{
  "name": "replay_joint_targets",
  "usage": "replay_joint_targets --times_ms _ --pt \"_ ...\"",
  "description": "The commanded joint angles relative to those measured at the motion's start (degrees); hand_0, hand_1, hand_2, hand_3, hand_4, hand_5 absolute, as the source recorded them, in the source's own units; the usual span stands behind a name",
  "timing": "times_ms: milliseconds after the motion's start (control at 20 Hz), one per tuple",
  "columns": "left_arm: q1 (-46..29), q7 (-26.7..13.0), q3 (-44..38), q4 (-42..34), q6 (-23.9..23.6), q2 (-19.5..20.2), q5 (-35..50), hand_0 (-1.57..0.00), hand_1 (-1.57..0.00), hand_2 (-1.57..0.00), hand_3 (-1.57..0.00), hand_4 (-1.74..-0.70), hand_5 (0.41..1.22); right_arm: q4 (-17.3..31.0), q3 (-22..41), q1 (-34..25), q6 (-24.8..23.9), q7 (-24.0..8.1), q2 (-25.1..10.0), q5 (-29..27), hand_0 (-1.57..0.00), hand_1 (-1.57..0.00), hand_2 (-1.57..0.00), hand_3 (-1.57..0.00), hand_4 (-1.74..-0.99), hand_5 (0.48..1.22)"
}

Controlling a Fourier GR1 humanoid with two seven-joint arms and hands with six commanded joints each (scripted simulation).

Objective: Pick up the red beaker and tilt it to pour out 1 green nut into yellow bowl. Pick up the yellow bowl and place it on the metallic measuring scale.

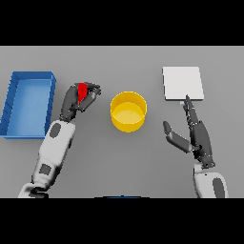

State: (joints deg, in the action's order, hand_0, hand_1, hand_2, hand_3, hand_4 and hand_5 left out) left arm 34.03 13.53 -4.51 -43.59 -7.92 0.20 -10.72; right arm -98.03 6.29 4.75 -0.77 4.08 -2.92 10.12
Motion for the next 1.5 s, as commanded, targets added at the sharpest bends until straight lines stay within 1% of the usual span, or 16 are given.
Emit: replay_joint_targets --times_ms 0,50,100,250,400,450,550,700,850,950,1050,1100,1200,1250,1400,1450 --pt "0.13 0.27 0.04 0.36 -0.06 -0.24 0.03 -1.36 -1.36 -1.38 -1.30 -1.56 1.163 0.00 0.50 0.25 -0.02 0.53 0.35 0.36 0.00 0.00 0.00 0.00 -1.251 0.646" --pt "-0.17 0.12 0.00 -0.32 0.00 -0.03 -0.14 -1.40 -1.41 -1.42 -1.36 -1.54 1.174 0.18 -0.12 0.27 0.54 0.80 -0.24 -0.44 0.00 0.00 0.00 0.00 -1.255 0.644" --pt "-0.36 0.55 -0.21 -1.29 1.02 -0.17 0.68 -1.43 -1.44 -1.45 -1.40 -1.58 1.171 0.01 -0.07 0.08 0.51 0.18 -0.32 -0.35 0.00 0.00 0.00 0.00 -1.251 0.641" --pt "-0.88 1.89 -1.91 -4.05 4.44 -0.17 5.09 -1.50 -1.50 -1.51 -1.48 -1.66 1.150 0.14 0.30 0.57 0.13 0.75 -0.19 0.48 0.00 0.00 0.00 0.00 -1.246 0.644" --pt "-0.29 -0.97 -1.90 -7.83 5.48 0.88 6.76 -1.54 -1.54 -1.54 -1.53 -1.70 1.135 0.02 0.44 0.53 -0.17 1.26 -0.47 1.26 0.00 0.00 0.00 0.00 -1.233 0.644" --pt "-0.90 -1.05 -1.20 -9.43 5.99 0.68 7.08 -1.54 -1.54 -1.55 -1.54 -1.71 1.132 0.66 0.72 0.70 -0.12 1.35 -0.37 1.63 0.00 0.00 0.00 0.00 -1.228 0.645" --pt "-0.15 -2.07 0.18 -10.72 6.56 2.17 6.18 -1.55 -1.55 -1.55 -1.55 -1.72 1.131 -0.08 0.35 -0.01 -0.40 1.57 -0.61 1.47 0.00 0.00 0.00 0.00 -1.226 0.650" --pt "-0.28 -3.60 2.13 -12.24 7.22 3.74 5.07 -1.56 -1.56 -1.56 -1.55 -1.72 1.133 0.90 0.44 -0.52 -0.86 2.62 -1.04 2.69 0.00 0.00 0.00 0.00 -1.219 0.659" --pt "-0.76 -4.46 3.68 -13.89 7.76 5.29 4.25 -1.56 -1.56 -1.56 -1.55 -1.72 1.139 0.56 0.82 0.48 -0.95 3.69 -0.88 3.01 0.00 0.00 0.00 0.00 -1.219 0.661" --pt "0.05 -5.48 6.56 -14.49 6.98 7.00 0.59 -1.56 -1.56 -1.56 -1.56 -1.73 1.134 0.07 0.92 0.73 -1.44 3.76 -1.08 3.79 0.00 0.00 0.00 0.00 -1.210 0.664" --pt "1.23 -8.64 9.65 -16.07 8.17 9.44 -2.28 -1.56 -1.57 -1.57 -1.56 -1.73 1.124 -0.12 1.73 1.22 -1.44 2.92 -0.38 4.27 0.00 0.00 0.00 0.00 -1.199 0.658" --pt "1.35 -9.30 11.82 -16.19 8.30 10.21 -4.47 -1.57 -1.57 -1.57 -1.56 -1.74 1.120 -0.18 0.95 0.69 -1.48 1.73 -0.92 3.90 0.00 0.00 0.00 0.00 -1.194 0.658" --pt "3.90 -12.14 15.25 -15.55 9.41 12.36 -8.40 -1.57 -1.57 -1.57 -1.57 -1.74 1.125 -0.23 0.44 1.11 -0.94 1.82 -1.69 3.31 0.00 0.00 0.00 0.00 -1.186 0.660" --pt "4.95 -13.59 17.35 -16.21 9.95 12.66 -10.17 -1.57 -1.57 -1.57 -1.57 -1.74 1.127 -0.13 0.66 0.34 -0.71 0.84 -1.63 3.37 0.00 0.00 0.00 0.00 -1.183 0.663" --pt "7.66 -14.86 22.75 -16.36 12.09 14.28 -14.85 -1.57 -1.57 -1.57 -1.57 -1.74 1.139 -0.77 1.41 0.63 -0.38 0.74 -1.16 3.56 0.00 0.00 0.00 0.00 -1.178 0.667" --pt "8.64 -16.28 24.71 -16.07 12.50 14.94 -17.06 -1.57 -1.57 -1.57 -1.57 -1.74 1.147 -0.80 1.62 0.95 -0.45 1.06 -0.64 3.40 0.00 0.00 0.00 0.00 -1.182 0.668"
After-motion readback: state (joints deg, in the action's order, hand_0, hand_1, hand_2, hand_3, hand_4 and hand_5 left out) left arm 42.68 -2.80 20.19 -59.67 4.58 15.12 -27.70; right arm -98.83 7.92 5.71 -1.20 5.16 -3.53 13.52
